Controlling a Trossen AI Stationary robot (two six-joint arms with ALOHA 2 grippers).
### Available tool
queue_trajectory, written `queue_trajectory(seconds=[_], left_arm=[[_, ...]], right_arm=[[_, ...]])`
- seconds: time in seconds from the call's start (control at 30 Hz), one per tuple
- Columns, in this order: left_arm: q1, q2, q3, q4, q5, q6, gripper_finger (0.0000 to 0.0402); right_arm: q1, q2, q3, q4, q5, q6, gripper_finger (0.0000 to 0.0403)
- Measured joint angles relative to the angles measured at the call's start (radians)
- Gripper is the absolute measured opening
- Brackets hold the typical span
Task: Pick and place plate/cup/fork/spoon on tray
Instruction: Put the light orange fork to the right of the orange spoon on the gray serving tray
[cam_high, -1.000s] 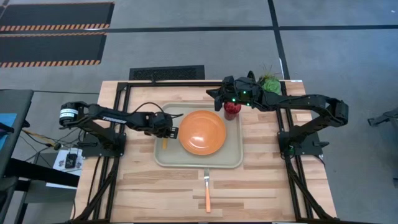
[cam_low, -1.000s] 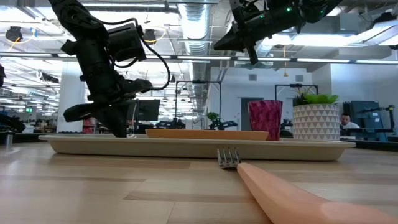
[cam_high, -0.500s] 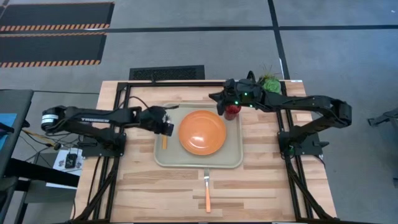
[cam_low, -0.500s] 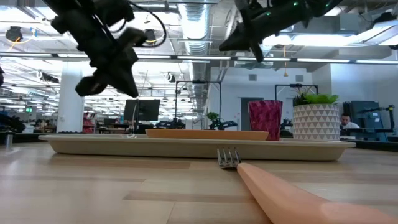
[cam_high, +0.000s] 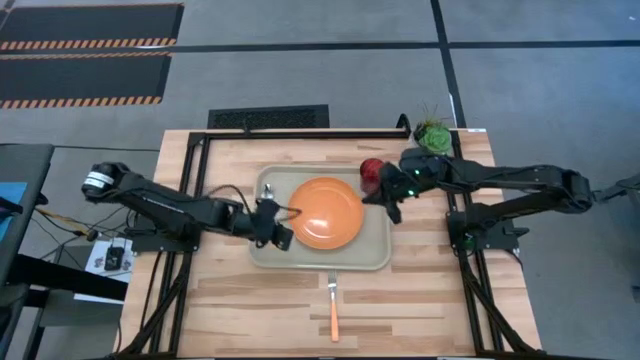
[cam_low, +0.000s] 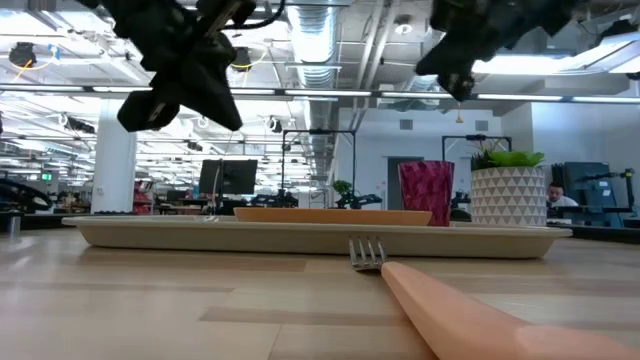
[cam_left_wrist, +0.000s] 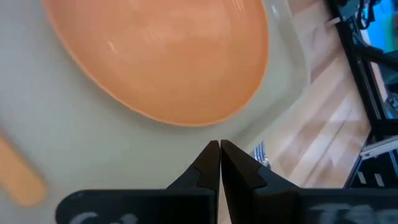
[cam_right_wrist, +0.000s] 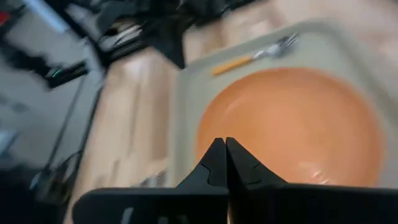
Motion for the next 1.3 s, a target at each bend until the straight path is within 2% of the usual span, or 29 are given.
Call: queue_trajectory(seconds=[0.13,0.37,0.47,0.67,0.83,0.93,1.1,1.3], left_arm=[[-0.087,0.118,0.080,0.004,-0.048,-0.074,0.0000],[-0.199,0.341,0.253,0.003,-0.067,-0.299,0.0000],[-0.225,0.453,0.393,-0.046,-0.073,-0.368,0.0000],[-0.243,0.691,0.733,-0.316,-0.043,-0.531,0.0000],[-0.251,0.847,0.947,-0.398,0.002,-0.650,0.0003],[-0.252,0.929,1.037,-0.426,0.040,-0.673,0.0020],[-0.251,1.030,1.153,-0.488,0.062,-0.719,0.0075],[-0.250,1.060,1.210,-0.577,0.083,-0.738,0.0142]], right_arm=[[0.026,-0.045,-0.058,-0.012,-0.098,-0.007,0.0002],[0.128,-0.049,-0.110,-0.031,-0.054,-0.007,0.0003],[0.165,-0.047,-0.114,-0.040,-0.029,-0.024,0.0003],[0.199,-0.054,-0.114,-0.052,-0.010,-0.025,0.0003],[0.195,-0.091,-0.114,-0.071,-0.007,-0.051,0.0004],[0.180,-0.116,-0.114,-0.071,-0.008,-0.083,0.0004],[0.141,-0.143,-0.114,-0.080,-0.009,-0.094,0.0005],[0.115,-0.168,-0.114,-0.110,-0.012,-0.118,0.0005]])
